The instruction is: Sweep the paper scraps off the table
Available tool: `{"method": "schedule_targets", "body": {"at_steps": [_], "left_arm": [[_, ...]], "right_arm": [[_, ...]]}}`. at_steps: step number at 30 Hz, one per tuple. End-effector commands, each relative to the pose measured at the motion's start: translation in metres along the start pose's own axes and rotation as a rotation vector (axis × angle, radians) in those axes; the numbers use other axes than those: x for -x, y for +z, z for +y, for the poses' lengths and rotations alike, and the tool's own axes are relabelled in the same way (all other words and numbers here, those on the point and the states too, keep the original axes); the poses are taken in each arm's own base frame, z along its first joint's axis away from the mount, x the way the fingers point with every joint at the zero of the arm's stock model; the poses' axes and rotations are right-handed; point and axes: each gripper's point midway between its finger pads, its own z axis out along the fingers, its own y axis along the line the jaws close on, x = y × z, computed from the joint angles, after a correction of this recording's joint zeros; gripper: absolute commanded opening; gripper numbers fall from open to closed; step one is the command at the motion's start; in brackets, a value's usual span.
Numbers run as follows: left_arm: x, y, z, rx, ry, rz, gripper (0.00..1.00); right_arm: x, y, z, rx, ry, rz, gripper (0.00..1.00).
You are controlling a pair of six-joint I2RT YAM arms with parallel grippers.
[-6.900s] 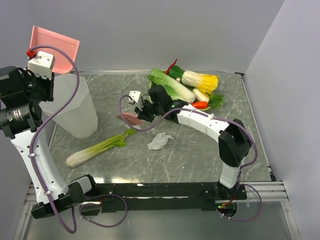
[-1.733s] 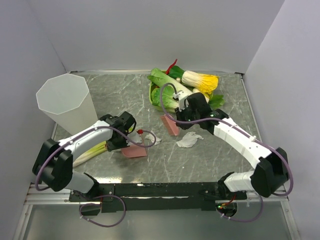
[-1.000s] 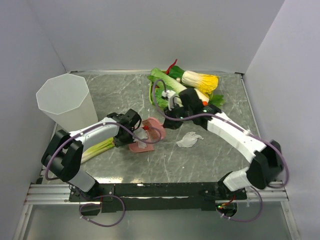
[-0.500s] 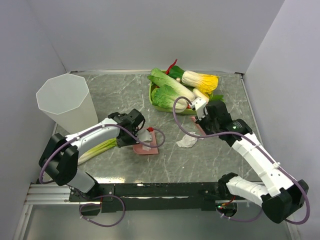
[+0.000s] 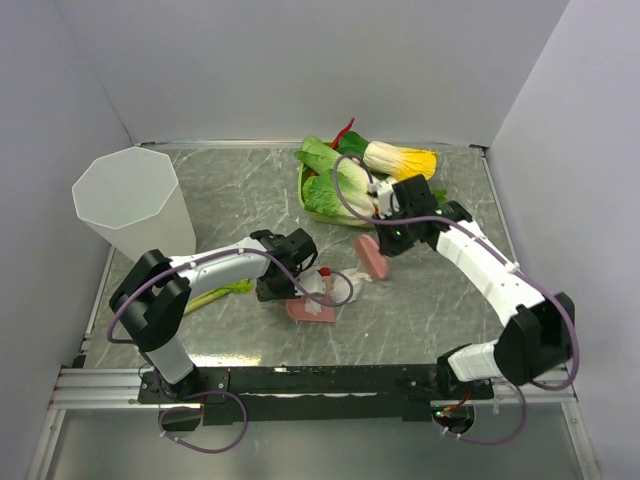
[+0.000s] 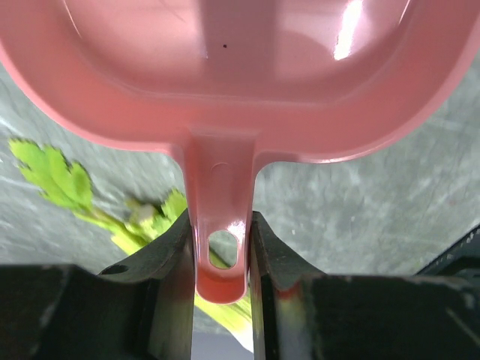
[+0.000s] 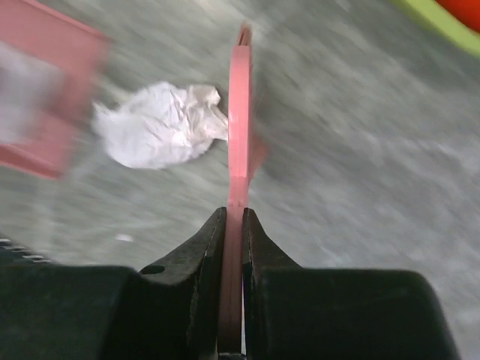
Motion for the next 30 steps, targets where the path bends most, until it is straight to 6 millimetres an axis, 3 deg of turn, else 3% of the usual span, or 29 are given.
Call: {"method": "schedule_targets", "body": {"at_steps": [1, 2, 5, 8, 11, 17, 25, 30], "left_arm": [[0.033, -0.002, 0.005, 0.002, -0.024, -0.086, 0.01], [0.036, 0.001, 0.006, -0.001, -0.029, -0.087, 0.01], [0.044, 0.001, 0.006, -0.011, -0.050, -0.104, 0.01], [0.044, 0.001, 0.008, 0.006, -0.059, -0.112, 0.01], [0.042, 0.003, 0.005, 0.010, -0.067, -0.121, 0.01], [0.030, 0.004, 0.002, 0.021, -0.068, -0.116, 0.01], [0.015, -0.003, 0.000, 0.039, -0.079, -0.098, 0.01], [-0.002, -0.007, -0.001, 0.039, -0.049, -0.059, 0.01]], "right_arm": [[0.064, -0.010, 0.068, 0.328, 0.092, -0.123, 0.00], [0.072, -0.014, 0.084, 0.412, 0.077, -0.126, 0.00], [0.072, -0.019, 0.100, 0.426, 0.030, -0.117, 0.00], [0.063, -0.025, 0.099, 0.411, 0.027, -0.117, 0.00], [0.055, -0.033, 0.085, 0.343, 0.000, -0.147, 0.00], [0.066, -0.064, 0.069, 0.293, -0.037, -0.265, 0.00], [0.027, -0.043, 0.033, 0.108, -0.183, -0.188, 0.00], [0.011, -0.043, -0.009, -0.116, -0.195, -0.145, 0.00]]}}
